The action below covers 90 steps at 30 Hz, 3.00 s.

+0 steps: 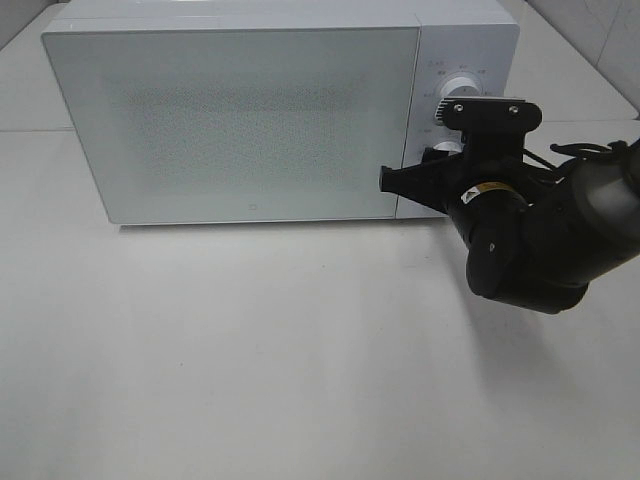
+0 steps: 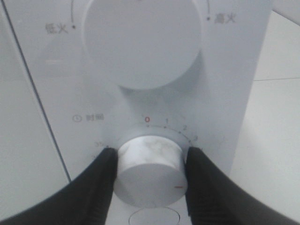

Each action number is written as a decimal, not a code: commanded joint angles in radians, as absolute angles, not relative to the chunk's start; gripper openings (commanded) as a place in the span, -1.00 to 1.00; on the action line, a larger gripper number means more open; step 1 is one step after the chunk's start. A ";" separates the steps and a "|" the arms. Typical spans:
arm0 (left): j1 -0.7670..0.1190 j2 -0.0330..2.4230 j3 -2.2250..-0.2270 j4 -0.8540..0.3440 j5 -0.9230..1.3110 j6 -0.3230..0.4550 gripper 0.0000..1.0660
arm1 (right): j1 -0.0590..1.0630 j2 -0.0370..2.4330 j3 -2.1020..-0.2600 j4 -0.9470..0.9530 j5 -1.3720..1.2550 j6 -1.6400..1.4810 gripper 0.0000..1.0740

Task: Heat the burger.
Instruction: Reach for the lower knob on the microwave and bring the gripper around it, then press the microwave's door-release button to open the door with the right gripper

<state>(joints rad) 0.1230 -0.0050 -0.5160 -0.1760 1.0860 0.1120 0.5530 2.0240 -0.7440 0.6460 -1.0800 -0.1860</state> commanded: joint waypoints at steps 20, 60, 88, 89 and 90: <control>0.125 -0.022 -0.518 -0.179 1.073 0.109 0.84 | 0.547 2.014 -0.765 0.575 -1.186 0.973 -1.00; 0.125 -0.022 -0.518 -0.179 1.073 0.109 0.84 | 0.547 2.014 -0.765 0.657 -1.214 1.161 -0.26; 0.125 -0.022 -0.518 -0.179 1.073 0.109 0.84 | 0.550 1.931 -0.674 0.616 -1.149 1.028 0.29; 0.125 -0.022 -0.518 -0.179 1.073 0.109 0.84 | 0.550 1.921 -0.666 0.605 -1.144 1.028 0.30; 0.125 -0.022 -0.518 -0.179 1.073 0.109 0.84 | 0.550 1.903 -0.646 0.583 -1.126 1.020 0.32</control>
<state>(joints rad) 0.1230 -0.0050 -0.5160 -0.1760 1.0860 0.1120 0.5530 1.9410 -0.6620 0.6420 -1.1160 1.0430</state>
